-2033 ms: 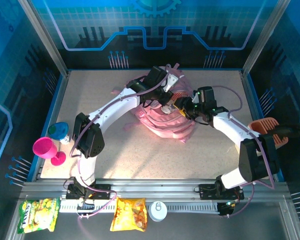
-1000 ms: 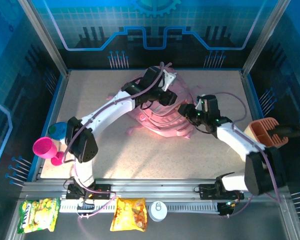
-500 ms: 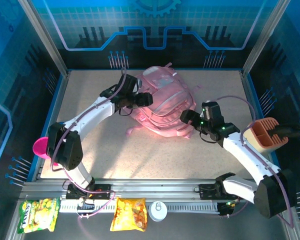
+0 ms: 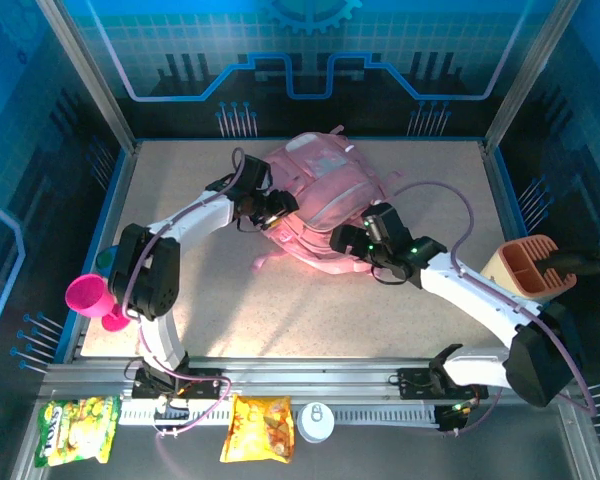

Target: Pack the student bag

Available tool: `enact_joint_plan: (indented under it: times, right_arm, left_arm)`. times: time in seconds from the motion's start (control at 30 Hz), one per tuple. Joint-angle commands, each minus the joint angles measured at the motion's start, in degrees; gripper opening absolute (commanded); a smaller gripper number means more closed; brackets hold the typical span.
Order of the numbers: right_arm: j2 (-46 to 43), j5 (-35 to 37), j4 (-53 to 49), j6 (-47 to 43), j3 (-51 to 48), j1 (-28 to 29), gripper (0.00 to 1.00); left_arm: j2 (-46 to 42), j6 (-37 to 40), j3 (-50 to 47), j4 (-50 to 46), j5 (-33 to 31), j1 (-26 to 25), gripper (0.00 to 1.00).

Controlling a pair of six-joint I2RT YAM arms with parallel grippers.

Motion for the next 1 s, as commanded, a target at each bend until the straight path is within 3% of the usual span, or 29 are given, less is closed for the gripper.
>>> enact_joint_plan:
  times: [0.0,0.43,0.73,0.97]
  right_arm:
    - [1.6,3.4,-0.6,0.9,2.7,1.9,0.93]
    - [6.6,2.9,0.8,0.7,5.4,4.7,0.88]
    - [10.0,16.1,-0.2,2.9,8.3,11.6,0.76]
    - [18.1,17.7,2.1,7.4,13.2,14.0,0.56]
  left_arm:
    - [1.5,-0.5,2.6,1.3,4.6,0.9,0.51]
    - [5.5,-1.5,5.7,2.5,10.5,1.4,0.26]
    - [1.7,-7.9,1.7,9.1,14.2,1.2,0.0]
    - [-1.0,-11.4,-0.7,12.2,14.9,0.0,0.0]
